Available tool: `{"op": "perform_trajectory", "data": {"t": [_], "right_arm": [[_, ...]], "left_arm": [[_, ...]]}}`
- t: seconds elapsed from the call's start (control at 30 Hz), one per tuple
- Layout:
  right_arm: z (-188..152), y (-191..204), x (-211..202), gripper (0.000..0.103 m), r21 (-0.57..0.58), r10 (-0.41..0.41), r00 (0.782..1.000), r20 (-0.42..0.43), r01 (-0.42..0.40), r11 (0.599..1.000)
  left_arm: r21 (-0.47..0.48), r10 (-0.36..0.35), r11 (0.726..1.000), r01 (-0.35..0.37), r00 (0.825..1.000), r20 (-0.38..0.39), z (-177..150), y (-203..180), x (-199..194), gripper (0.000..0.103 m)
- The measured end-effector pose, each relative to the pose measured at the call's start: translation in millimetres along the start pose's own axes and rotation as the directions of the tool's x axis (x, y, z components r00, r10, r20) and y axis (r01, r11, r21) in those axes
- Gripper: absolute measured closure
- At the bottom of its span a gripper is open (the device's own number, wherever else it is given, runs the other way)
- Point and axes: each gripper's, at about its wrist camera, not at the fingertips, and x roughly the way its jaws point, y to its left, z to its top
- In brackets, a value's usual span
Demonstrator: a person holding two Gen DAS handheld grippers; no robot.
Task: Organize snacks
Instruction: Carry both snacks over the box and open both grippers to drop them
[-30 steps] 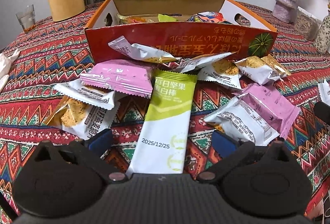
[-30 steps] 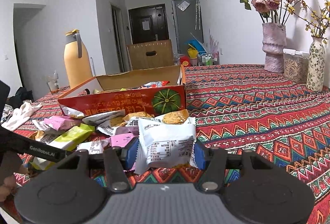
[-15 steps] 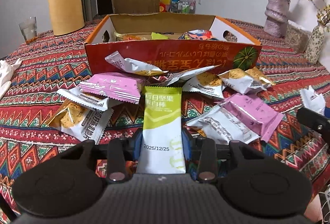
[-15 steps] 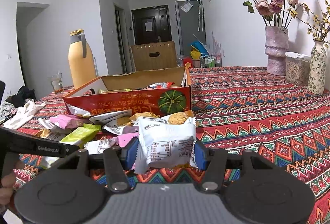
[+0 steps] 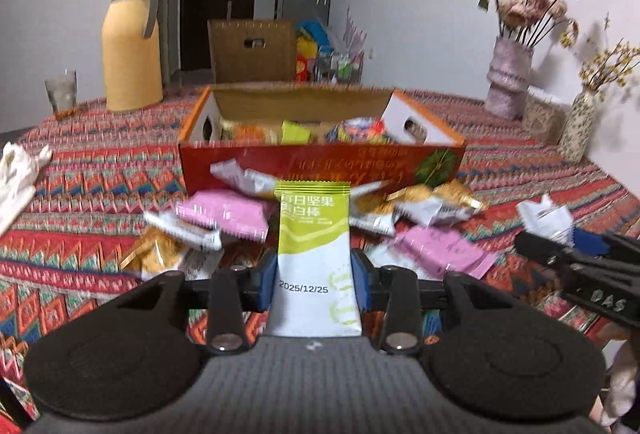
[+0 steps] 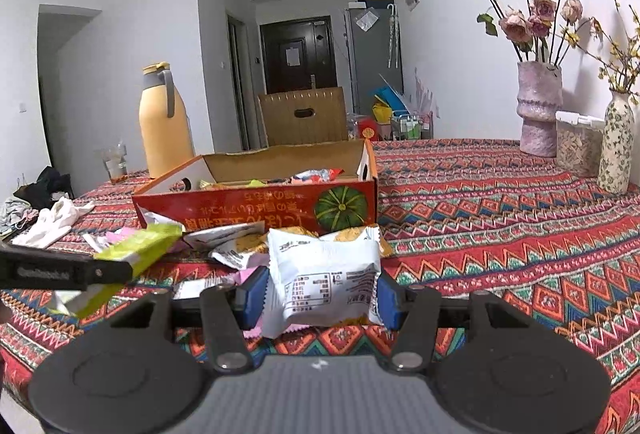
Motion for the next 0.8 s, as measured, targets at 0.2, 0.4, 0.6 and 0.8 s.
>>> {"op": "perform_trajectory", "data": {"t": [0.2, 0.4, 0.6, 0.8], "right_arm": [[15.7, 3.7, 7.7, 0.049, -0.002, 0.010, 0.999, 0.033, -0.010, 1.000], [40.3, 4.7, 26.5, 0.049, -0.006, 0.016, 0.998, 0.065, -0.016, 1.000], [69.6, 5.8, 57.6, 0.049, -0.010, 0.023, 0.996, 0.083, -0.022, 1.000], [98.8, 6.5, 96.6, 0.049, -0.008, 0.029, 0.995, 0.092, -0.029, 1.000]], "left_arm": [[-0.005, -0.003, 1.000, 0.004, 0.998, 0.065, 24.7, -3.4, -5.3, 0.065], [-0.025, 0.007, 1.000, -0.004, 0.993, 0.119, 54.6, -4.4, 2.3, 0.065], [-0.062, 0.027, 0.998, -0.018, 0.990, 0.142, 84.0, -1.1, 22.4, 0.065], [-0.098, 0.052, 0.994, -0.037, 0.988, 0.148, 110.8, 6.4, 49.7, 0.065]]}}
